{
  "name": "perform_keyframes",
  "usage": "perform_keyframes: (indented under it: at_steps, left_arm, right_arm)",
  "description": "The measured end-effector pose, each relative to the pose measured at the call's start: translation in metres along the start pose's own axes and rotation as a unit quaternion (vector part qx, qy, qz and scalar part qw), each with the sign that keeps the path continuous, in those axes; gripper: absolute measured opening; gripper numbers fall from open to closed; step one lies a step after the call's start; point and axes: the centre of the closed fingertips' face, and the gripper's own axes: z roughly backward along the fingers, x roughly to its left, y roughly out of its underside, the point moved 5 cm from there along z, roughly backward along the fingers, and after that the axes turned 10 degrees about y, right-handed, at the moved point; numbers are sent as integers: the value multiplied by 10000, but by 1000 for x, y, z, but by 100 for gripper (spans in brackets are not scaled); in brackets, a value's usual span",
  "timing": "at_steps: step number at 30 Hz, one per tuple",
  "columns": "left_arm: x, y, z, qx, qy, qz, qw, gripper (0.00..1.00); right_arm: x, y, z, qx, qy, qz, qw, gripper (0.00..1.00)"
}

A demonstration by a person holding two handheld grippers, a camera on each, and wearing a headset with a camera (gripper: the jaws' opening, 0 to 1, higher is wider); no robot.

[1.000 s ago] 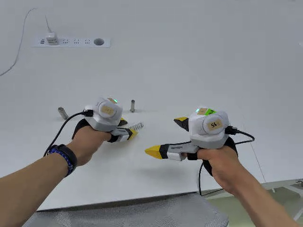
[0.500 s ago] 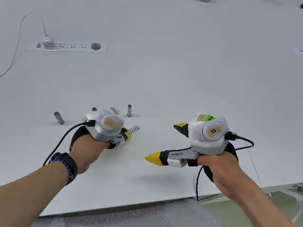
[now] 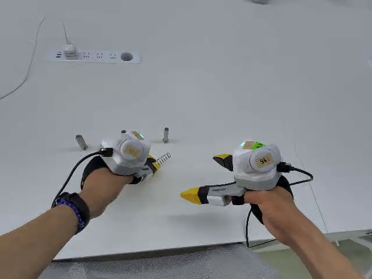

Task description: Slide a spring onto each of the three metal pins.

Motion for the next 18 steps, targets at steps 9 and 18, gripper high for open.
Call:
perform_keyframes:
  at_steps: [9,18]
  left_arm:
    - [2,0,31,-88,-133,-116,9998,10]
    - [2,1,53,-231,-106,-72,9997,10]
  right_arm:
    - [3,-1,-1,-23,-79,25,10000,81]
    - [6,-7,0,-92,-167,-28,9998,76]
